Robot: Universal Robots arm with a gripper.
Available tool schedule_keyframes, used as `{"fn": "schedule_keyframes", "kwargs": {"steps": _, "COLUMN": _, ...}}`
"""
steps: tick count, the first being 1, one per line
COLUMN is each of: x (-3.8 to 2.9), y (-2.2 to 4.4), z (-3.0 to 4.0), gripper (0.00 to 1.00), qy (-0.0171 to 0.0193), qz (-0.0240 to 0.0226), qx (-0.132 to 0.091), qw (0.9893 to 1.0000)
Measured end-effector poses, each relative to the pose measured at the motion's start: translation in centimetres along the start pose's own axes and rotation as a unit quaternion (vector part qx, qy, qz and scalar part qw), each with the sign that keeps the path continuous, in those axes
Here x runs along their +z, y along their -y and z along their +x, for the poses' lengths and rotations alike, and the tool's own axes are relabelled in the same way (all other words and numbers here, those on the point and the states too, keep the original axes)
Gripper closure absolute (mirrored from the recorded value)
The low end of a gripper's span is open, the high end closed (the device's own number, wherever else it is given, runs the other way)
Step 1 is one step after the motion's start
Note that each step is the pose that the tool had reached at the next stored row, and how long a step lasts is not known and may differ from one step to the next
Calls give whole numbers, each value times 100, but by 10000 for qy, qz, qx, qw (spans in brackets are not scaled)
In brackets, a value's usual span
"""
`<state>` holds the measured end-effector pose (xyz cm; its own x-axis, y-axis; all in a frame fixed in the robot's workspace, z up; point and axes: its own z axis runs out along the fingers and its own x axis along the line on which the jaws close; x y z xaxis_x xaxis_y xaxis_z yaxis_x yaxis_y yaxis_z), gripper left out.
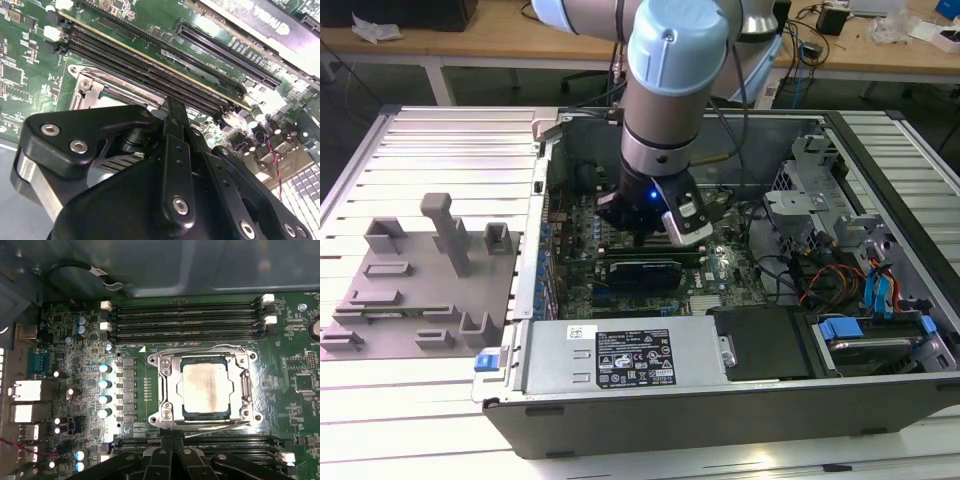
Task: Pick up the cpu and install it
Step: 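Install the second cpu locking lever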
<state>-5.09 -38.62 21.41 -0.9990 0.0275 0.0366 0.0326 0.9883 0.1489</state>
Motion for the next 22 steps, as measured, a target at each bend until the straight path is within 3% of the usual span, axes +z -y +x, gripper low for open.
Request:
{"fn": "schedule_keyframes", "kwargs": {"steps": 3, "x": 22, "y": -2, "z": 37, "gripper": 89, "qy": 61, "qz": -1, "qx": -19, "qw": 10000}}
{"fn": "schedule_keyframes", "kwargs": {"steps": 5, "x": 39, "y": -5, "z": 95, "gripper": 89, "qy": 139, "qz": -3, "qx": -30, "qw": 9999}}
{"fn": "schedule_keyframes", "kwargs": {"steps": 6, "x": 43, "y": -6, "z": 109, "gripper": 89, "qy": 160, "qz": -5, "qx": -33, "qw": 9999}}
{"fn": "schedule_keyframes", "kwargs": {"steps": 9, "x": 44, "y": -6, "z": 114, "gripper": 89, "qy": 167, "qz": -10, "qx": -35, "qw": 9999}}
{"fn": "schedule_keyframes", "kwargs": {"steps": 10, "x": 45, "y": -5, "z": 126, "gripper": 89, "qy": 196, "qz": -58, "qx": -40, "qw": 9998}}
{"fn": "schedule_keyframes", "kwargs": {"steps": 11, "x": 47, "y": -5, "z": 139, "gripper": 89, "qy": 215, "qz": -73, "qx": -44, "qw": 9997}}
{"fn": "schedule_keyframes", "kwargs": {"steps": 16, "x": 90, "y": 6, "z": 250, "gripper": 89, "qy": 258, "qz": -109, "qx": -50, "qw": 9996}}
{"fn": "schedule_keyframes", "kwargs": {"steps": 22, "x": 110, "y": 8, "z": 261, "gripper": 89, "qy": 303, "qz": -263, "qx": -59, "qw": 9992}}
